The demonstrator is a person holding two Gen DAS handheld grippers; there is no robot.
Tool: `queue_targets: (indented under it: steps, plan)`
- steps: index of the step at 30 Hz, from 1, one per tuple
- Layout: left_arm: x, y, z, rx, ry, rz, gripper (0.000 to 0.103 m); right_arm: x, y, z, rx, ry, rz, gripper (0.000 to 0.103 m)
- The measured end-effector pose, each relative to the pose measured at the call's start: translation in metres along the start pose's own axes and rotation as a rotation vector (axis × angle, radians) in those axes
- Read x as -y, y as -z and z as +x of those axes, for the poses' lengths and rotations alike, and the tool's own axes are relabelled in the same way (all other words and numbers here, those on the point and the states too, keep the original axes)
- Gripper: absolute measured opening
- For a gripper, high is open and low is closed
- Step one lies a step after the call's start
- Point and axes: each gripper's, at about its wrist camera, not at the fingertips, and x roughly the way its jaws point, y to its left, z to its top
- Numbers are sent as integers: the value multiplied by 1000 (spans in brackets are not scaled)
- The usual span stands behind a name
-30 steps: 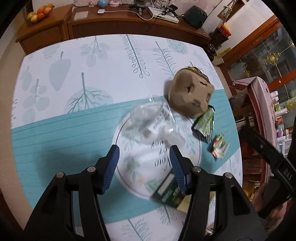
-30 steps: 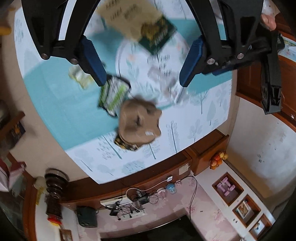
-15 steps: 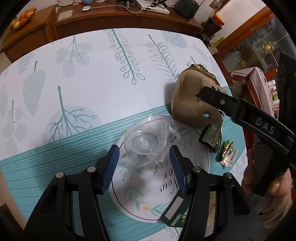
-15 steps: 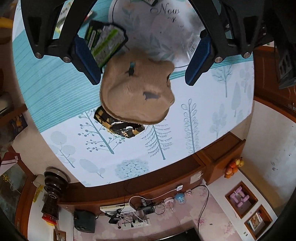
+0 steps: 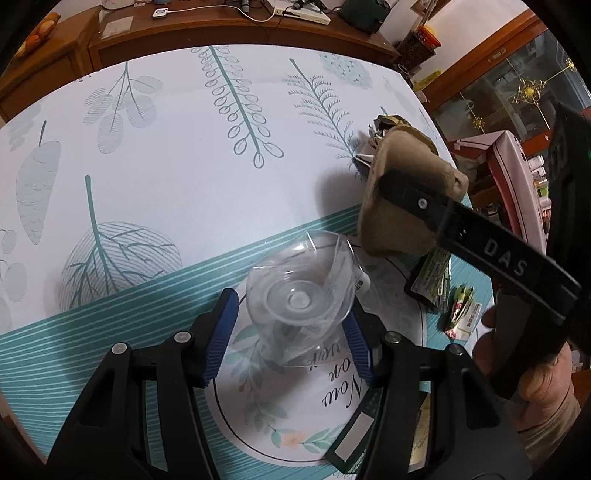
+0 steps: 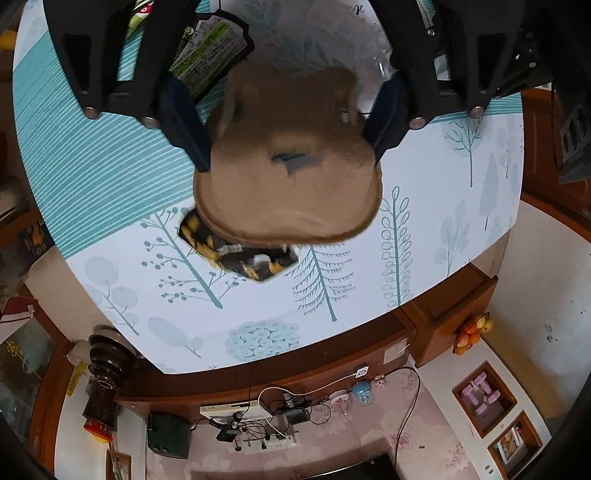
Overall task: Collect trash
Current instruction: 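Grasp the clear plastic bag with the left tool while the right tool grasps the brown egg-carton tray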
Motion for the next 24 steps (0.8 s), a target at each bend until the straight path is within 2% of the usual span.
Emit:
queue_targets:
  steps: [1,2,4,8,15,24]
  plan:
    - [0,0,0,7,-3,2,52,-1,1,-2,7,-3,-2,72]
    - [1,0,0,12,-2,3,43,-1,2,-4,12,0,-7,72]
    - [3,0,-3,33,-1,12,33,-2,4,-6,11,-3,-8,71]
    - [6,3,-7,58,-28,26,32,-1,12,-13,20,-20,0,71]
    - [10,13,-22,74,-29,35,32,-1,23,-40,48,-50,3,71]
    - [28,49,-85,134,-46,69,32,0,59,-112,92,-112,12,71]
